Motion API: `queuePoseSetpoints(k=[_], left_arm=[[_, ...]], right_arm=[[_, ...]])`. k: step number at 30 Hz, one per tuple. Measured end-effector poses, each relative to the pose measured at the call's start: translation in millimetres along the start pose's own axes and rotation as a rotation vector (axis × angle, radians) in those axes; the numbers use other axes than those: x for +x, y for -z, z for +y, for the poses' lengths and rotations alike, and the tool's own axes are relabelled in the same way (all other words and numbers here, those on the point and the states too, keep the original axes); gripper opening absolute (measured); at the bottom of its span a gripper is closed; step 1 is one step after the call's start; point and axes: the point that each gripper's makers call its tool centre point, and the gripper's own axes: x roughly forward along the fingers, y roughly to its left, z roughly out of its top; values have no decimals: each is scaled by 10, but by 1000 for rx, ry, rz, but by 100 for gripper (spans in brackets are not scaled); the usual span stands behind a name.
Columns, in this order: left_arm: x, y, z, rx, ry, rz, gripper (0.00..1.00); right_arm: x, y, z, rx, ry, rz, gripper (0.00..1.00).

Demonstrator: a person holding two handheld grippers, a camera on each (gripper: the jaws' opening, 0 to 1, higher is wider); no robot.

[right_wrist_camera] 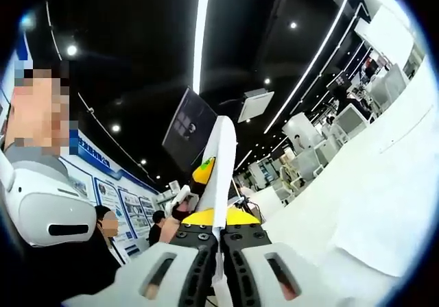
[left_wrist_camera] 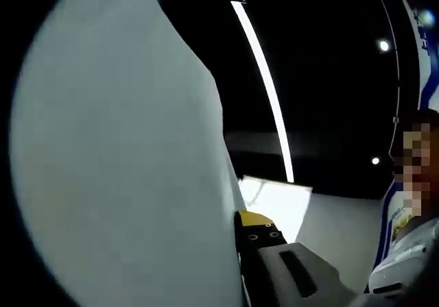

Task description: Organize the stack of printing papers by aligning and flattening the scattered papers on the table

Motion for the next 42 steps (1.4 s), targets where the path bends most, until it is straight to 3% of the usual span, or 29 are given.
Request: queuePoseSetpoints(k=[9, 16, 26, 35, 42], left_arm=[[-1, 3, 1, -14, 12, -4, 5], [-27, -58, 19, -24, 13, -24, 5], [-91, -133, 96, -23, -3, -49, 5], [-214, -215, 286, 19, -58, -67, 5], [-350, -192, 541, 45, -159, -64, 5]], right_arm=[[-16, 1, -46, 10, 10, -1, 0], [-33, -65, -82, 33, 16, -30, 12], [-80, -137, -143, 45, 32, -62, 16], [-150, -227, -168, 37, 49, -94, 16], [-151, -201, -188, 50, 51, -91, 16]])
